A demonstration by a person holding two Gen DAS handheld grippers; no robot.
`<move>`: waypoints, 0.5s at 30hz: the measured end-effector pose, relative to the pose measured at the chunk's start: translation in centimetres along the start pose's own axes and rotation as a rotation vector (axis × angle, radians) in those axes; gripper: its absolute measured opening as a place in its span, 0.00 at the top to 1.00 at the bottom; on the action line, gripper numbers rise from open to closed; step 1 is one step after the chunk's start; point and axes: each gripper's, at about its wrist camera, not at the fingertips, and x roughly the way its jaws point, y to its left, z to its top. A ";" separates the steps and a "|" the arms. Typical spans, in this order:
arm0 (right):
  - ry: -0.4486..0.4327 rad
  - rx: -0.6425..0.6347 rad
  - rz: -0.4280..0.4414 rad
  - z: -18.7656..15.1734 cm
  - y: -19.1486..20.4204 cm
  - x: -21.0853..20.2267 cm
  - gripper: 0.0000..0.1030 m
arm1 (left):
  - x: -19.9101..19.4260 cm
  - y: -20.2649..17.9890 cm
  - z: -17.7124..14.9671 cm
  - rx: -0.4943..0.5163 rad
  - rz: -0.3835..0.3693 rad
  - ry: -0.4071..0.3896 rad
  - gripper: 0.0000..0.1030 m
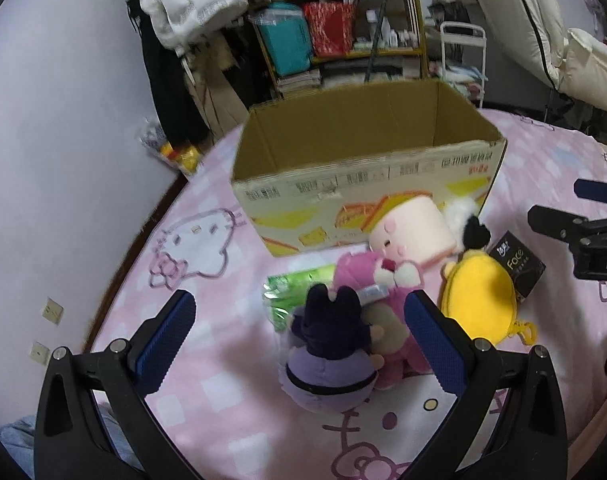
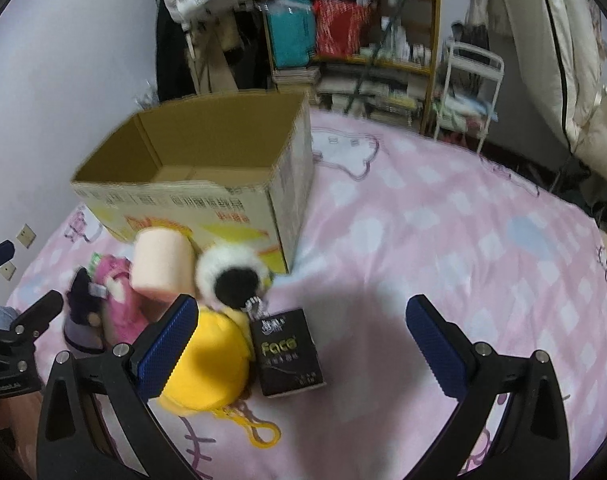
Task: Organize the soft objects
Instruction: 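Grasp the black Face tissue pack with right tool while left tool grasps purple witch plush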
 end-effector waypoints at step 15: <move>0.244 -0.019 0.026 -1.9 -0.2 5.7 0.28 | 4.8 -0.2 -0.9 -0.022 -0.088 0.223 0.01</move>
